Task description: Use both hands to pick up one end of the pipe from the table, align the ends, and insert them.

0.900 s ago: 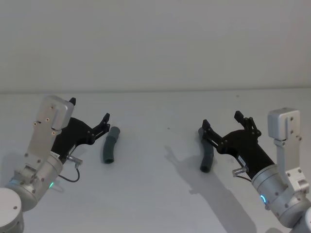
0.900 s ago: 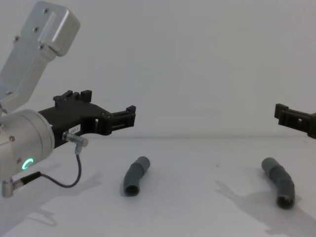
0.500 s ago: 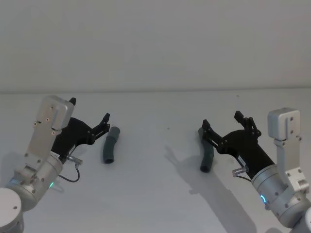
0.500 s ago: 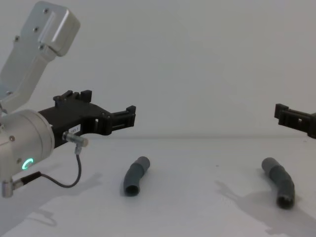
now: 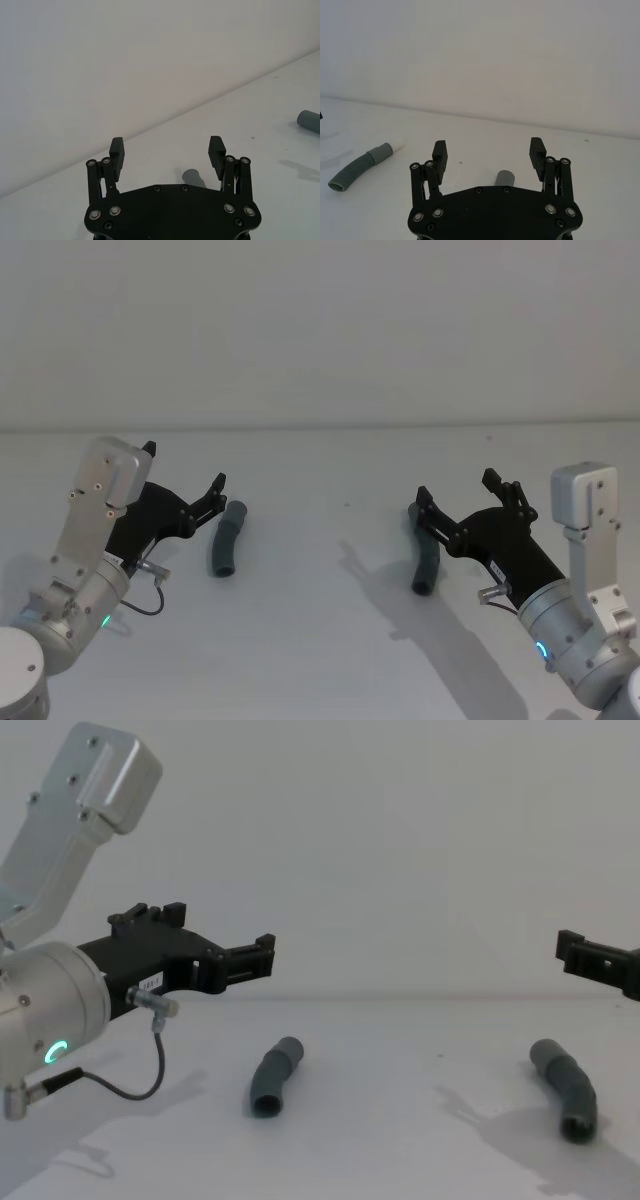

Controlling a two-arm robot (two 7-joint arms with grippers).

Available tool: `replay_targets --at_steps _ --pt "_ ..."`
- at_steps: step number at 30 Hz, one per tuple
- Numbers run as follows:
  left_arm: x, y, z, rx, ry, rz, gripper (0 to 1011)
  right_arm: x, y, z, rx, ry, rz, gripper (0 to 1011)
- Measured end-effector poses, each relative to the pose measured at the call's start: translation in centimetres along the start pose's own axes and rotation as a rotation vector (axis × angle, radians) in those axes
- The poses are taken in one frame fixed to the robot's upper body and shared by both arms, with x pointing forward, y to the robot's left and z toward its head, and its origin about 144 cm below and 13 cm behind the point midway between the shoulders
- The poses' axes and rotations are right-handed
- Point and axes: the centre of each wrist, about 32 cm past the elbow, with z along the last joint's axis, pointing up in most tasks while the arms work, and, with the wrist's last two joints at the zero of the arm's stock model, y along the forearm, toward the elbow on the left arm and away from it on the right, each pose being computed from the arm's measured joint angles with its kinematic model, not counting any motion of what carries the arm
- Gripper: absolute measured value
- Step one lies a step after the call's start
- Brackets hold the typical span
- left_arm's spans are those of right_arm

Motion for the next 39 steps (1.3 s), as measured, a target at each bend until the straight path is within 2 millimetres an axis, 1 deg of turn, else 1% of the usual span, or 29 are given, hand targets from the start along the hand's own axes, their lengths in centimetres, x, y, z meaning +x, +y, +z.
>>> replay_targets --at_steps 39 --pt "0.00 0.00 0.00 0.000 0.000 0.000 1001 0.00 0.00 0.00 0.000 0.000 0.000 1000"
